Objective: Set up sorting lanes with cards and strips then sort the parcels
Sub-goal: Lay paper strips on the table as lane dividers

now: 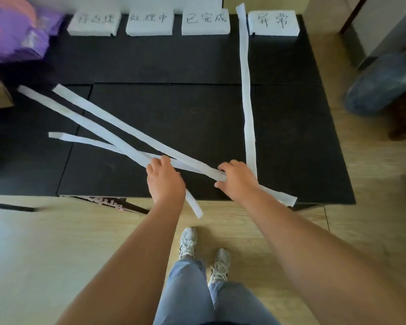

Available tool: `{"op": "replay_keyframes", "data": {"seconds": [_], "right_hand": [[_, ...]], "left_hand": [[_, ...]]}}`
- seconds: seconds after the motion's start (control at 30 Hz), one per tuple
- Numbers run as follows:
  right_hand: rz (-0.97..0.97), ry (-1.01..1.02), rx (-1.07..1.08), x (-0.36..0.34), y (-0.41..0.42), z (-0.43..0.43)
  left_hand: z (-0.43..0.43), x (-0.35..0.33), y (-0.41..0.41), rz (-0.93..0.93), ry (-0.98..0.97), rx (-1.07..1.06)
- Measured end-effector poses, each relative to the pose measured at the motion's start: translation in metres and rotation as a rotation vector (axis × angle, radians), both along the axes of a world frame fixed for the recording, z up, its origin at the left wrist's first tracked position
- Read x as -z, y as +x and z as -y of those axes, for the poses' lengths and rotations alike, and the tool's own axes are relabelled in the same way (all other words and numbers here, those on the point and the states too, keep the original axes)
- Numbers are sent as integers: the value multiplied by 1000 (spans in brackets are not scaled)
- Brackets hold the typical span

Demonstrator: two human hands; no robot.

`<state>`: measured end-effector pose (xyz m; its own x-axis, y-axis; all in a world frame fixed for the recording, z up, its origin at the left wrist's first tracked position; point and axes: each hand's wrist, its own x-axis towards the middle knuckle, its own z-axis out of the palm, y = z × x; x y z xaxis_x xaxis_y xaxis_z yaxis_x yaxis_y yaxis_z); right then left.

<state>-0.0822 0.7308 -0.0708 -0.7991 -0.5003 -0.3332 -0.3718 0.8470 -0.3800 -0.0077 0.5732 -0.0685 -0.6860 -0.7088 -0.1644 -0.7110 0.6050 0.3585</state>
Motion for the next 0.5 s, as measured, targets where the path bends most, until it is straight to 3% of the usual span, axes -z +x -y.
{"op": "replay_keyframes", "data": {"seconds": [0.1, 0.2, 0.5], "right_hand": [[-35, 61, 36, 3, 5, 7], [29, 62, 84, 3, 10, 13], [386, -236, 362, -1, 18, 40]], "left_hand": [[6, 5, 10, 105, 105, -164], [12, 12, 14, 13, 305, -258], [18, 18, 16, -64, 447, -209]]}}
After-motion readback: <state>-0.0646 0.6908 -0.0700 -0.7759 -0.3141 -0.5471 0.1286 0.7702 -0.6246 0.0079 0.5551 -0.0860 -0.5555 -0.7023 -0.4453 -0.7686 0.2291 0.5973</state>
